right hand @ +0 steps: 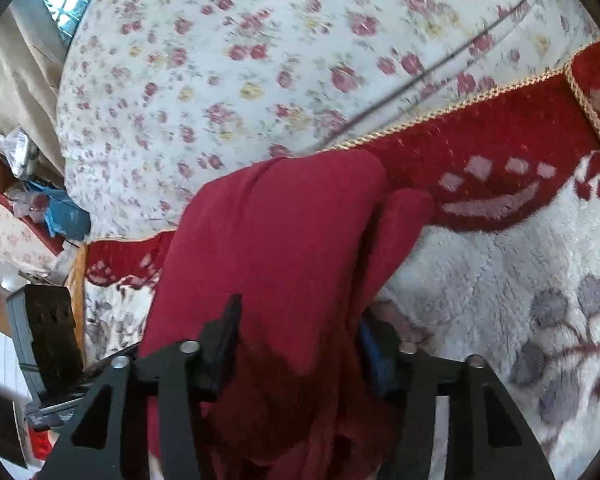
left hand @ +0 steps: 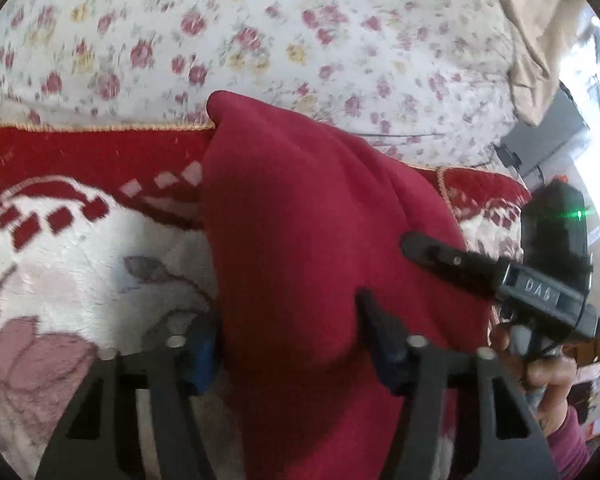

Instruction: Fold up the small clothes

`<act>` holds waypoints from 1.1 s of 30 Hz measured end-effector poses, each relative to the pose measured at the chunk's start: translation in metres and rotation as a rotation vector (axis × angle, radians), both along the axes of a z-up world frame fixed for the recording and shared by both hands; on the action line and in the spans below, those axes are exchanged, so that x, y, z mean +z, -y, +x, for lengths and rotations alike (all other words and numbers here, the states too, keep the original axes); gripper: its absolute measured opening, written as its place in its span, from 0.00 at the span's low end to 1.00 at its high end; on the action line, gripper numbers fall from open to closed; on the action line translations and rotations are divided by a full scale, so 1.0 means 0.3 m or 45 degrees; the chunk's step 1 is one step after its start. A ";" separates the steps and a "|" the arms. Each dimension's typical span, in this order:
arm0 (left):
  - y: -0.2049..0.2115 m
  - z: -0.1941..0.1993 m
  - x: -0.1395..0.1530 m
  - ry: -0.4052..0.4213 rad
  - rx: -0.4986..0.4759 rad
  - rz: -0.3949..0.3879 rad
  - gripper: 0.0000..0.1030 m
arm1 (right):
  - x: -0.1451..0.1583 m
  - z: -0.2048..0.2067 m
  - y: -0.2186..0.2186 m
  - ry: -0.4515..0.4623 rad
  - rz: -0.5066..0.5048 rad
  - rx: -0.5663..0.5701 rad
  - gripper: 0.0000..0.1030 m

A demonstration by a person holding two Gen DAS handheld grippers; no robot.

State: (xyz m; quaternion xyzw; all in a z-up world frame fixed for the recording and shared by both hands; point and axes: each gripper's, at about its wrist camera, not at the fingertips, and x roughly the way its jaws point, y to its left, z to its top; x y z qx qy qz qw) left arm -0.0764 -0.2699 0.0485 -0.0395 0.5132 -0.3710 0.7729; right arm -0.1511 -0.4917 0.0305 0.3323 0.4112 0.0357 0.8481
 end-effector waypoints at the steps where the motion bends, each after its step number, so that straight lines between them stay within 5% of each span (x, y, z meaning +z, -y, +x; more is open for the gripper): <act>1: -0.018 -0.008 0.017 -0.004 -0.002 -0.006 0.54 | 0.016 -0.010 -0.008 0.014 0.020 0.009 0.52; 9: -0.298 -0.215 0.151 0.024 0.022 0.095 0.55 | 0.089 -0.156 -0.231 0.007 0.160 0.179 0.55; 14: -0.391 -0.276 0.023 -0.021 0.112 0.233 0.66 | 0.025 -0.193 -0.382 -0.156 -0.191 0.244 0.69; 16: -0.419 -0.286 0.020 0.030 0.181 0.223 0.83 | 0.091 -0.240 -0.411 -0.117 -0.331 0.217 0.69; 19: -0.439 -0.303 0.056 0.102 0.242 0.242 0.83 | 0.199 -0.312 -0.465 -0.058 -0.481 0.222 0.59; 25: -0.439 -0.366 0.116 0.268 0.274 0.318 0.83 | 0.287 -0.401 -0.605 0.066 -0.619 0.352 0.50; 29: -0.445 -0.398 0.129 0.327 0.319 0.342 0.83 | 0.182 -0.383 -0.639 -0.030 -0.783 0.352 0.39; 33: -0.452 -0.427 0.151 0.380 0.342 0.347 0.83 | 0.088 -0.360 -0.590 -0.100 -0.709 0.311 0.38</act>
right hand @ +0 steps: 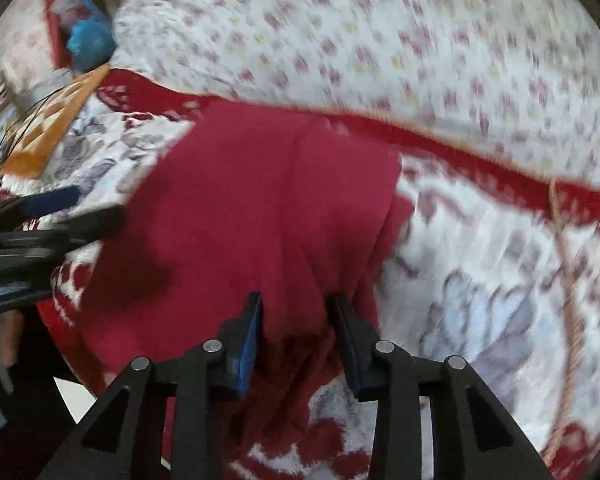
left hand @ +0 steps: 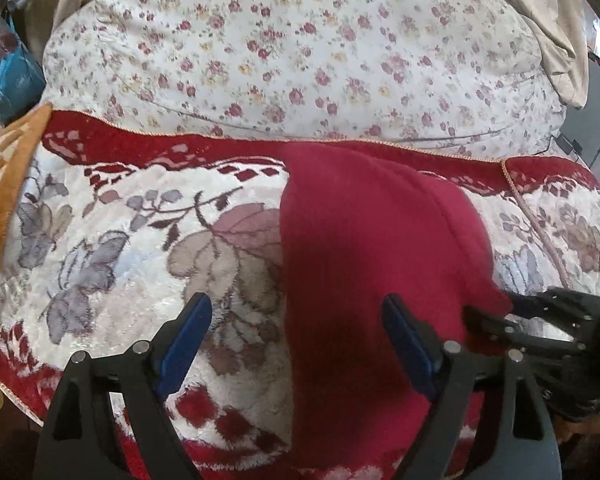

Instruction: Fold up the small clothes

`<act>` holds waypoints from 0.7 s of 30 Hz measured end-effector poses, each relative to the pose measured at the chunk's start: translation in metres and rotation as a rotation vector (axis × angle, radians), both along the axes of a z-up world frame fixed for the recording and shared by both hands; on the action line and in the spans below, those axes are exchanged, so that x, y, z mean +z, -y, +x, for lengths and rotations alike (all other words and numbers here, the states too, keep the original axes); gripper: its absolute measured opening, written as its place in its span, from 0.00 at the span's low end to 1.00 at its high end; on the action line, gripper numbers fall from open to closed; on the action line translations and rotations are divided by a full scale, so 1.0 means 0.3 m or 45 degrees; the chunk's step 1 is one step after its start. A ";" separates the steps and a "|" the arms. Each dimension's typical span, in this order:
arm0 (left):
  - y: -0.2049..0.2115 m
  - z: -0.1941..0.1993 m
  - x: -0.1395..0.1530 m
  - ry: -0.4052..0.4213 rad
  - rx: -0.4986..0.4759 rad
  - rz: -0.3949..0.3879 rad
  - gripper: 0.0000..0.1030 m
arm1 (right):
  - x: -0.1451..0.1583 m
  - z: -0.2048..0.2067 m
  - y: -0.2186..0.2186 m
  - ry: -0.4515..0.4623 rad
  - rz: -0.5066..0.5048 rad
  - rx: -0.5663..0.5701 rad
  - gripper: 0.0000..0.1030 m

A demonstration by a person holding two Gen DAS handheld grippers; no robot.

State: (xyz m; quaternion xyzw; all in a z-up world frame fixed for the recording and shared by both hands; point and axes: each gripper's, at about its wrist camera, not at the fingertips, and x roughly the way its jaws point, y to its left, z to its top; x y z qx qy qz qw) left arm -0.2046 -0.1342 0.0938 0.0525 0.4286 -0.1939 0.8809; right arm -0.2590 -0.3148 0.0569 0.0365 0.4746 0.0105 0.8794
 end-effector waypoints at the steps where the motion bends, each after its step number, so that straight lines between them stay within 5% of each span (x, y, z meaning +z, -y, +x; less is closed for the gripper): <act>1: 0.000 -0.005 0.004 0.009 0.002 0.000 0.83 | 0.008 -0.007 0.004 0.012 0.010 -0.004 0.38; 6: -0.006 -0.032 0.051 0.070 0.023 -0.006 0.83 | 0.100 -0.060 0.017 0.071 0.091 -0.056 0.46; 8: -0.009 -0.042 0.072 0.096 0.035 -0.015 0.84 | 0.149 -0.084 0.022 0.133 0.107 -0.109 0.69; 10: -0.008 -0.052 0.087 0.110 0.035 -0.021 0.85 | 0.186 -0.098 0.007 0.176 0.107 -0.151 0.78; 21: -0.049 -0.095 0.164 0.206 0.086 -0.042 0.96 | 0.212 -0.100 -0.027 0.181 0.022 -0.283 0.89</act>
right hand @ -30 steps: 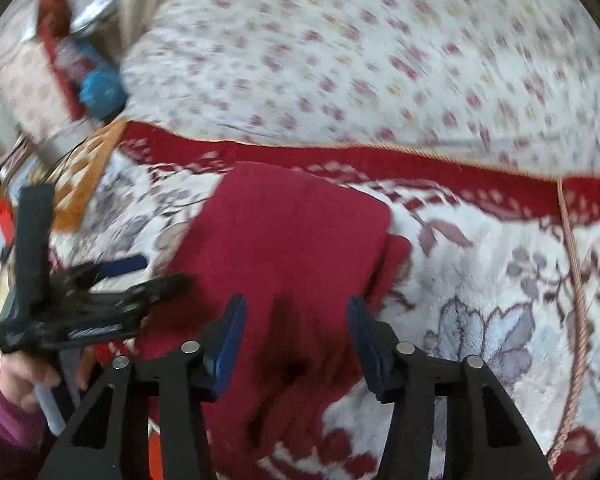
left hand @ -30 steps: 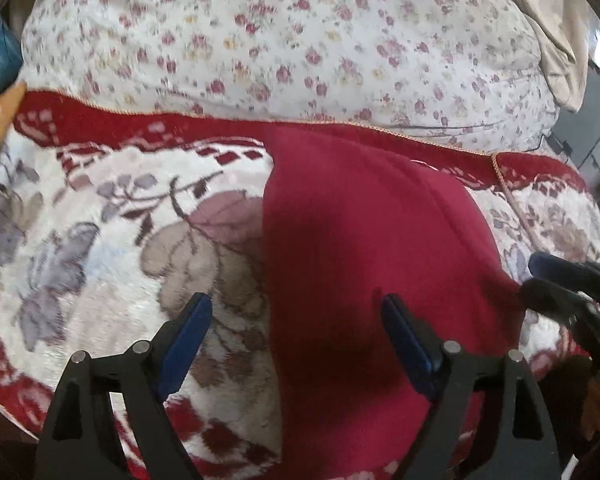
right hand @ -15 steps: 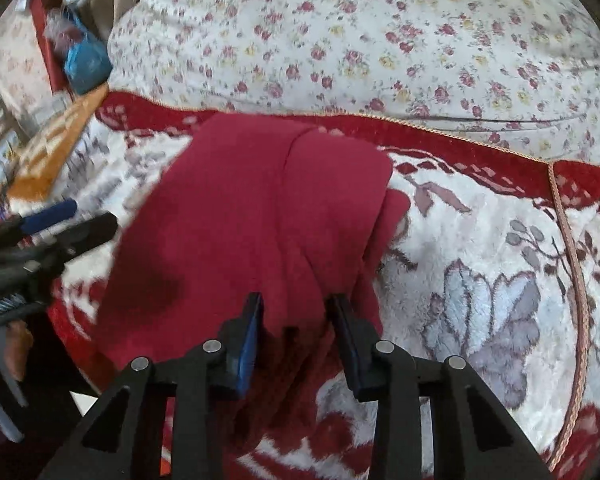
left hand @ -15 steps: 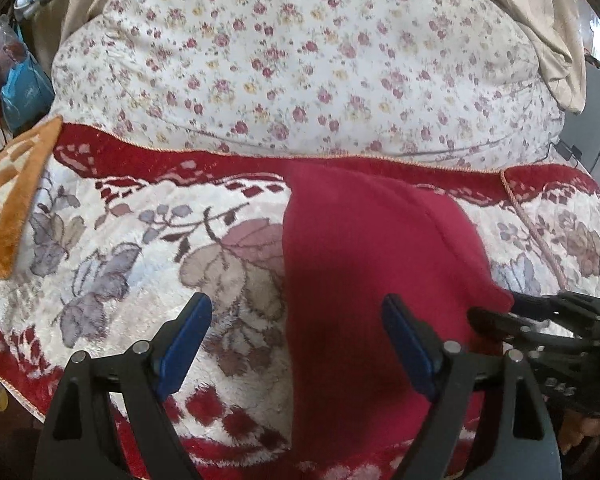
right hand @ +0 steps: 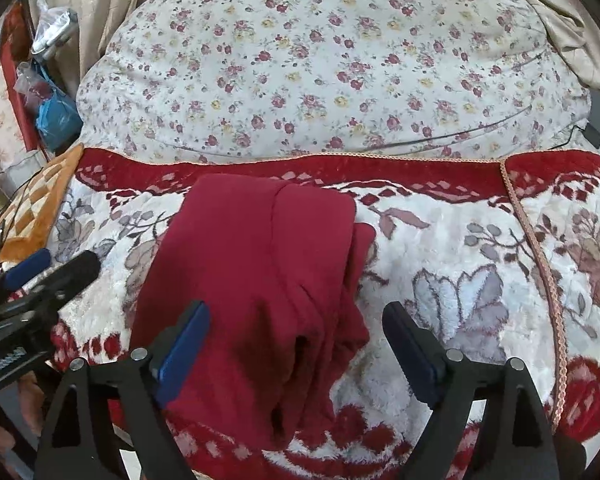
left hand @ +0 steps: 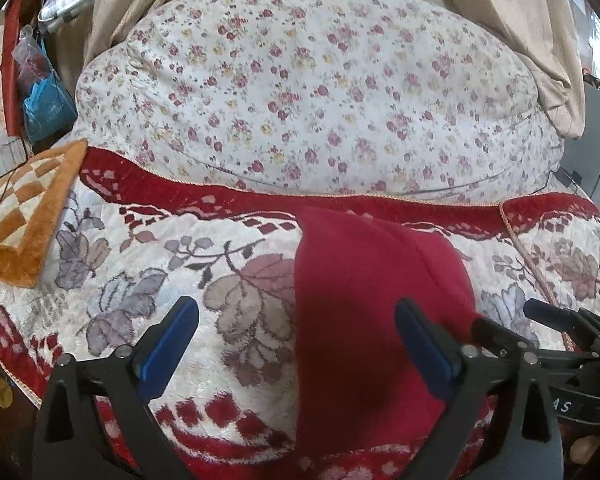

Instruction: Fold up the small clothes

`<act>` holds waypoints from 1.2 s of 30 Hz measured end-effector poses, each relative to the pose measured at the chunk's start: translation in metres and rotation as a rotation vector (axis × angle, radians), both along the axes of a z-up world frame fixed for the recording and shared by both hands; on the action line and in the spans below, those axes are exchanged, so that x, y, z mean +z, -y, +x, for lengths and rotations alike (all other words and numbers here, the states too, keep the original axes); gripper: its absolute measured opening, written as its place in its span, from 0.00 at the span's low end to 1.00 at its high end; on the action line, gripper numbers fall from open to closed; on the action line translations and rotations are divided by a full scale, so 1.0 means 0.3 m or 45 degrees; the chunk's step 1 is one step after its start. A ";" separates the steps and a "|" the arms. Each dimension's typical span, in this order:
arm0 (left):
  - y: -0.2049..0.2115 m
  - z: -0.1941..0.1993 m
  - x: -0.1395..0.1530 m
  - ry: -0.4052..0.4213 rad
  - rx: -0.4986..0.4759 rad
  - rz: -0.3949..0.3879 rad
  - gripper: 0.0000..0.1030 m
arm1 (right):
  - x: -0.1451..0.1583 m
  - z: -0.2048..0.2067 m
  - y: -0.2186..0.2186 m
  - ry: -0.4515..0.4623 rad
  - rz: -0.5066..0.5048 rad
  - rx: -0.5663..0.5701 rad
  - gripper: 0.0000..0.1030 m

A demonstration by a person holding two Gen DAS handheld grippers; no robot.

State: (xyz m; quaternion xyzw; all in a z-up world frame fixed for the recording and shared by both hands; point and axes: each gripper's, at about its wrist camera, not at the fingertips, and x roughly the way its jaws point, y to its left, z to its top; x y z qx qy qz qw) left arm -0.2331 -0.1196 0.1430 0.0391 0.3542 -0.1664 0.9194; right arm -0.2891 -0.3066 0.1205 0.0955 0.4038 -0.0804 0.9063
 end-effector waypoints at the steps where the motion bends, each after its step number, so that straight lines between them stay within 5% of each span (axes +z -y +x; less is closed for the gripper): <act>1: -0.003 -0.003 0.003 0.006 0.001 0.001 0.97 | 0.003 -0.002 0.002 0.006 0.003 -0.008 0.89; 36: -0.013 0.013 0.012 0.023 0.052 0.020 1.00 | -0.007 0.016 -0.011 -0.006 0.013 0.001 0.91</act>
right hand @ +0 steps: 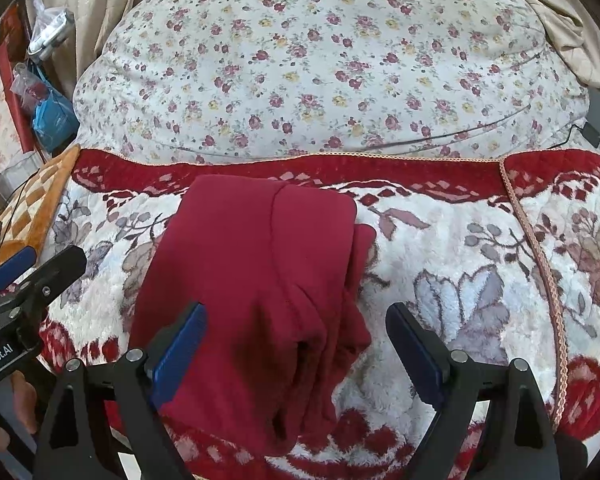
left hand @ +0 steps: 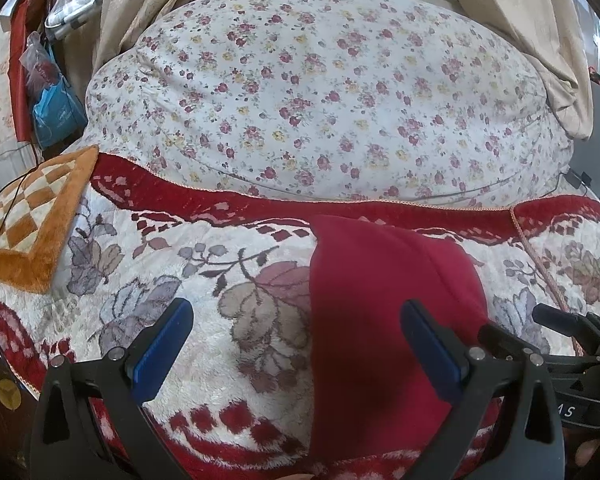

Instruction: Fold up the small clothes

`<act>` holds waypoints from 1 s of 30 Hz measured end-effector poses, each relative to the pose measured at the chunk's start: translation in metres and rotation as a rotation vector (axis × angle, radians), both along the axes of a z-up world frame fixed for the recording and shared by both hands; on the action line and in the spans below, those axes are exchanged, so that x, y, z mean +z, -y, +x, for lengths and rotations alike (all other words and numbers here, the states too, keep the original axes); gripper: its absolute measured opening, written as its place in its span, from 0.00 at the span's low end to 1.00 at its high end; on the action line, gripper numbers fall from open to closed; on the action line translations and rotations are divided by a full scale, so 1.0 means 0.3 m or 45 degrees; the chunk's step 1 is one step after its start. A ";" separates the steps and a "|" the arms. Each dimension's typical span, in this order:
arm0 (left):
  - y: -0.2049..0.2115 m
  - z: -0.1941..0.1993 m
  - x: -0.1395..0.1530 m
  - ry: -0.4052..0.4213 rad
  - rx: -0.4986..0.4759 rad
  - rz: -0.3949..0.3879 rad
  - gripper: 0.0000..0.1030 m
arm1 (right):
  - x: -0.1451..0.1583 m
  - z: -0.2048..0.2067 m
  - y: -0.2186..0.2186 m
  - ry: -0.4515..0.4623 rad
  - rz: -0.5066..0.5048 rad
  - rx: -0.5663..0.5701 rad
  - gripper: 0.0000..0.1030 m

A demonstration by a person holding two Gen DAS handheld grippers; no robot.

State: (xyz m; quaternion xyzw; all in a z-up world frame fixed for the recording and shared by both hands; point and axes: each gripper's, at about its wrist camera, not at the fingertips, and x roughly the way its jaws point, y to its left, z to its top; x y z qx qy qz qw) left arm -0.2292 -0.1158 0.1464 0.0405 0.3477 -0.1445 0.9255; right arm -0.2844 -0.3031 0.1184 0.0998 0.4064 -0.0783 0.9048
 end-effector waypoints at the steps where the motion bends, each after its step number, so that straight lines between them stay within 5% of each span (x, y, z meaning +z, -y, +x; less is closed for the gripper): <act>1: 0.001 0.000 0.000 0.001 0.003 0.001 1.00 | 0.000 0.000 -0.001 -0.001 0.000 -0.003 0.91; 30: -0.013 0.025 -0.023 -0.030 -0.019 0.009 1.00 | -0.027 0.025 -0.010 -0.024 0.016 0.018 0.92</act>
